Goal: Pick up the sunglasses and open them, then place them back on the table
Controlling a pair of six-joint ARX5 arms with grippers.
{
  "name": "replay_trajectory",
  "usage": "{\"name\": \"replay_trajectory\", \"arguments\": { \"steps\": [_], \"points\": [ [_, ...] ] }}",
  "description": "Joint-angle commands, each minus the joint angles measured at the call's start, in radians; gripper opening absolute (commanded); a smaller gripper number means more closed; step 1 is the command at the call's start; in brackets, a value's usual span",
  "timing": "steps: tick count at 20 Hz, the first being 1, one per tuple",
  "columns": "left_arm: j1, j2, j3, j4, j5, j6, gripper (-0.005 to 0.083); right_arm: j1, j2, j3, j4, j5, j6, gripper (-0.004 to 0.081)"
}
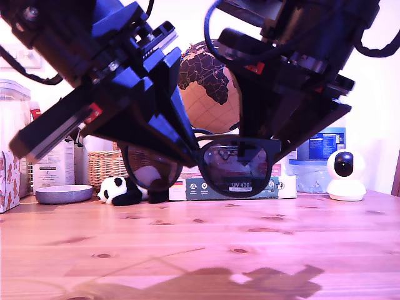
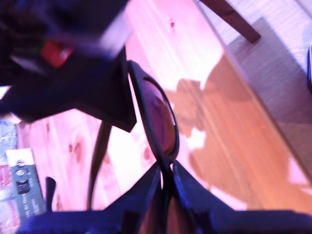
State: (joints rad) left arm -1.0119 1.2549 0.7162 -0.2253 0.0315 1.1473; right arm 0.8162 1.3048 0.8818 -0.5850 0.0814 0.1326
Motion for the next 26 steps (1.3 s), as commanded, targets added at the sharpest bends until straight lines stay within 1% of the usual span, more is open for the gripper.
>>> {"name": "replay_trajectory", "arguments": {
  "steps": [1,3,11,13,14,16,18,24,25,26],
  "points": [
    [0.0,0.009,-0.016,-0.04,0.011,0.005,-0.0022,-0.061,0.009,-0.014,-0.024,0.061,0.023,0.0335],
    [0.004,0.009,-0.016,-0.039,0.011,0.005,-0.0022,-0.079,0.009,-0.014,-0.031,0.061,0.056,0.0335],
    [0.032,0.009,-0.016,-0.04,0.008,0.004,-0.0022,-0.136,0.009,-0.014,-0.038,0.072,0.083,0.0335],
    [0.045,0.009,-0.016,-0.04,0.009,-0.008,-0.0022,-0.153,0.009,-0.014,-0.036,0.106,0.117,0.0336],
    [0.049,0.009,-0.016,-0.04,0.009,-0.022,-0.0022,-0.164,0.009,-0.014,-0.035,0.113,0.15,0.0339],
    [0.051,0.009,-0.016,-0.039,0.01,-0.022,-0.0022,-0.185,0.009,-0.013,-0.032,0.113,0.187,0.0354],
    [0.051,0.009,-0.016,-0.036,0.01,-0.022,-0.0022,-0.196,0.009,-0.013,-0.028,0.112,0.203,0.0359],
    [0.066,0.009,-0.016,-0.036,0.012,-0.022,-0.0022,-0.211,0.008,0.007,-0.011,0.11,0.205,0.0358],
    [0.068,0.009,-0.016,-0.036,0.013,-0.022,-0.0022,-0.211,0.008,0.013,-0.013,0.1,0.19,0.0358],
    [0.068,0.009,-0.016,-0.036,0.013,-0.021,-0.0022,-0.211,0.007,0.022,-0.008,0.068,0.147,0.0358]
  ]
}}
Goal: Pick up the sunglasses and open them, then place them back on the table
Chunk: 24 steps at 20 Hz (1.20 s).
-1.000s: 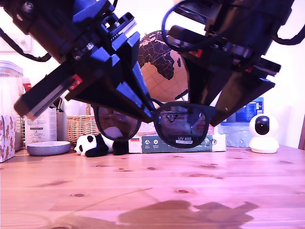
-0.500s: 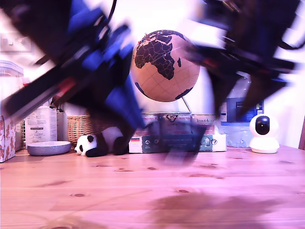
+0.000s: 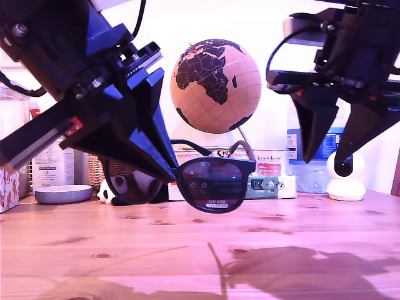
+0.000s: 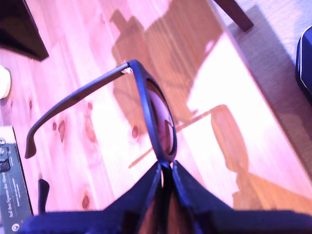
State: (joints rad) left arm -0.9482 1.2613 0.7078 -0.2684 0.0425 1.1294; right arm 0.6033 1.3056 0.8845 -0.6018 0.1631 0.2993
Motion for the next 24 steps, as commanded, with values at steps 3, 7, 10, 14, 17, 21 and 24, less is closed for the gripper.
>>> {"name": "replay_trajectory", "arguments": {
  "steps": [3,7,10,14,17,21,24],
  "points": [
    [0.004,0.003,-0.008,0.008,0.032,0.031,-0.0022,0.003,0.006,0.076,-0.005,-0.08,-0.163,0.0358],
    [0.004,0.003,-0.008,0.003,0.027,0.263,-0.0022,0.004,0.006,0.17,-0.013,-0.168,-0.522,0.0347],
    [0.004,0.003,-0.008,-0.002,0.027,0.431,-0.0022,0.013,0.006,0.211,-0.016,-0.287,-0.784,0.0342],
    [0.004,0.003,-0.008,0.009,0.008,0.568,-0.0022,0.045,0.006,0.212,-0.061,-0.383,-1.09,0.0334],
    [0.004,0.003,-0.008,0.014,0.002,0.605,-0.0022,0.069,0.006,0.212,-0.064,-0.381,-1.23,0.0358],
    [0.003,0.003,-0.008,0.047,0.002,0.629,-0.0022,0.082,0.03,0.212,-0.032,-0.381,-1.297,0.0392],
    [0.003,0.003,-0.008,0.071,0.002,0.633,-0.0022,0.095,0.082,0.212,-0.029,-0.366,-1.298,0.0391]
  ]
}}
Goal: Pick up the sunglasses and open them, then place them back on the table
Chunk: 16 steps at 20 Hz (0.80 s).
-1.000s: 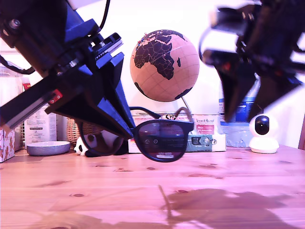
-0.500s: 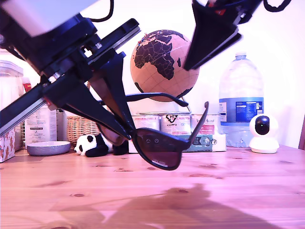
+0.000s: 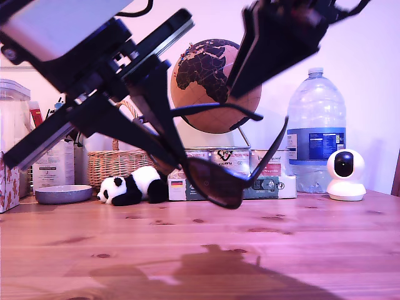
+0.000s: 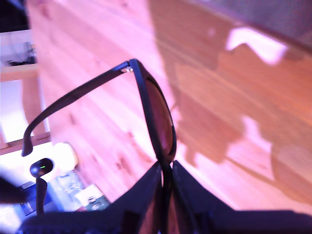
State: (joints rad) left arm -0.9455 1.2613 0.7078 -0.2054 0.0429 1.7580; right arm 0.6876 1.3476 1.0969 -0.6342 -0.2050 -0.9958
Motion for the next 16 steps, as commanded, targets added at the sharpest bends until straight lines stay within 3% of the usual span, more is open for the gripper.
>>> {"name": "replay_trajectory", "arguments": {
  "steps": [1,11,16],
  "points": [
    [0.001,0.003,-0.008,0.008,0.001,0.005,-0.0022,0.014,0.061,-0.001,0.006,0.012,-0.004,0.0391],
    [-0.02,0.003,-0.008,-0.012,0.014,0.024,-0.0022,0.019,0.114,0.0,0.251,0.264,-0.098,0.0391],
    [-0.022,0.003,-0.008,-0.066,0.016,0.023,-0.0022,-0.017,0.114,0.0,0.308,0.334,-0.138,0.039]
  ]
}}
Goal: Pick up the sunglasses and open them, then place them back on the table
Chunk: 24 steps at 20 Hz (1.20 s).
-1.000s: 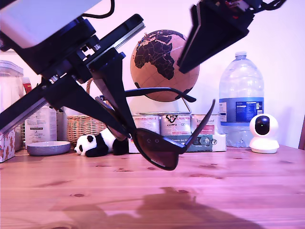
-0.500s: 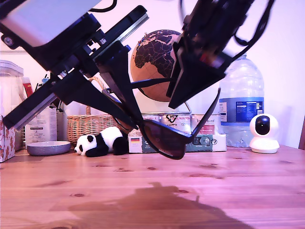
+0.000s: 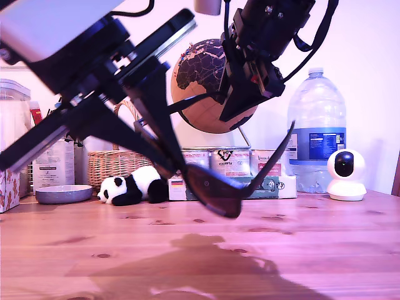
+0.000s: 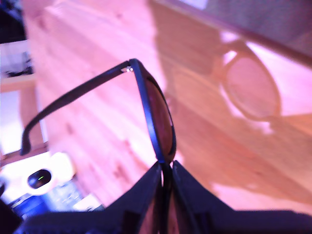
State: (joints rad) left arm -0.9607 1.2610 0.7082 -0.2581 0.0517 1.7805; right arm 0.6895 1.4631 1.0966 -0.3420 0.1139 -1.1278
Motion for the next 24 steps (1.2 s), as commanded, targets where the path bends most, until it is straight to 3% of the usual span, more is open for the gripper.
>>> {"name": "replay_trajectory", "arguments": {
  "steps": [1,8,12,14,15,17,20,22,24],
  "points": [
    [-0.006,0.003,-0.008,-0.015,0.007,0.0,-0.0022,-0.036,-0.002,0.0,0.015,0.028,-0.006,0.0389],
    [-0.005,0.003,-0.008,-0.018,-0.035,-0.008,-0.0022,-0.159,-0.002,0.0,-0.019,0.062,0.024,0.0388],
    [-0.001,0.003,-0.008,-0.019,-0.042,-0.066,-0.0022,-0.229,-0.003,0.0,-0.039,0.082,0.264,0.0371],
    [0.007,0.003,-0.008,-0.016,-0.041,-0.116,-0.0022,-0.243,-0.006,0.0,-0.095,0.084,0.422,0.0284],
    [0.013,0.003,-0.008,-0.008,-0.041,-0.15,-0.0022,-0.248,-0.008,0.0,-0.123,0.082,0.535,0.0186],
    [0.018,0.003,-0.008,0.004,-0.041,-0.272,-0.0022,-0.247,-0.01,0.0,-0.18,0.069,0.779,-0.0011],
    [0.016,0.003,-0.007,0.045,-0.043,-0.478,-0.0022,-0.245,-0.042,0.0,-0.284,0.012,1.03,-0.0012],
    [-0.003,0.003,0.013,0.074,-0.072,-0.757,-0.0022,-0.245,-0.089,0.0,-0.348,-0.006,1.11,-0.0012],
    [-0.024,0.003,0.054,0.069,-0.088,-0.938,-0.0022,-0.248,-0.147,0.0,-0.389,-0.007,1.16,-0.0012]
  ]
}}
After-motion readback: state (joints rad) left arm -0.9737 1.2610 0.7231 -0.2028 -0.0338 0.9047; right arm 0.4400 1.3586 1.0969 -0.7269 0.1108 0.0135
